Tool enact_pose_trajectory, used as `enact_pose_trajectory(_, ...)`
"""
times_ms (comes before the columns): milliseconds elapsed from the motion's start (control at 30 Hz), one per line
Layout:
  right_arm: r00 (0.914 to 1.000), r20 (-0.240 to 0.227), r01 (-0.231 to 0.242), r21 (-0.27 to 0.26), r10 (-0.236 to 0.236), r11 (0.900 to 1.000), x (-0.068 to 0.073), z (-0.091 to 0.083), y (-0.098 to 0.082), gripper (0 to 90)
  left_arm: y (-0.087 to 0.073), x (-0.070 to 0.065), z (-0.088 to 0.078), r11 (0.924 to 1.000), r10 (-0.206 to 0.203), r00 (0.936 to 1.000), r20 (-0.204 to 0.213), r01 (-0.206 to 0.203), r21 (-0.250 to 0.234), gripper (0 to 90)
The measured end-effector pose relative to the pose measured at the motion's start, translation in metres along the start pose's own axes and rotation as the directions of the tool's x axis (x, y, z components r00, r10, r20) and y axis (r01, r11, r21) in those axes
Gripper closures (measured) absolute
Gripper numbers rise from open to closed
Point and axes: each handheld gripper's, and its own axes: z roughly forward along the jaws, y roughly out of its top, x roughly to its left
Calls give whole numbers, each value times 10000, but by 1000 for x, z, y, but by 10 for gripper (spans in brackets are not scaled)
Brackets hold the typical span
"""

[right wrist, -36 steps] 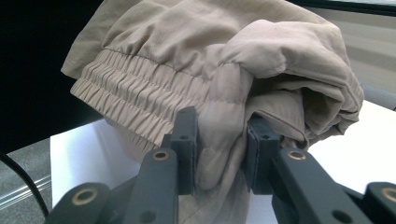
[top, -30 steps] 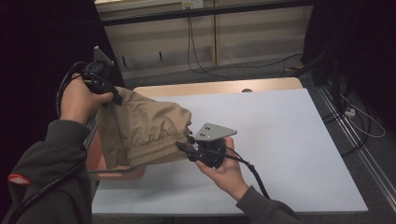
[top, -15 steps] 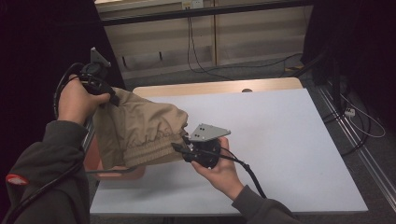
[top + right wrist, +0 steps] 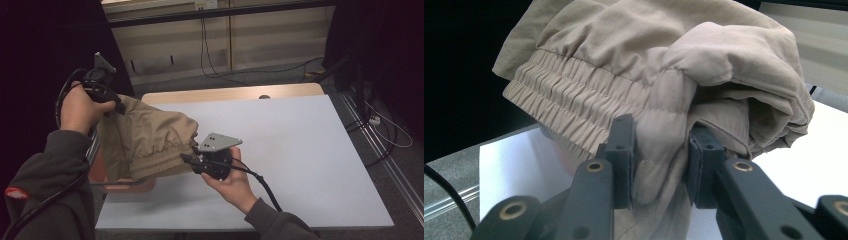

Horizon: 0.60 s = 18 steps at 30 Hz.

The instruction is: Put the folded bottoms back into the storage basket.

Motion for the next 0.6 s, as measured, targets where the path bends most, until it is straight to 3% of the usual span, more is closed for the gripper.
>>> enact_pose_trajectory(600,9997,-195,115,90,-113,9999,9,13,2,680,-6,14,2,9999,-139,9998,-136,139,-68,809)
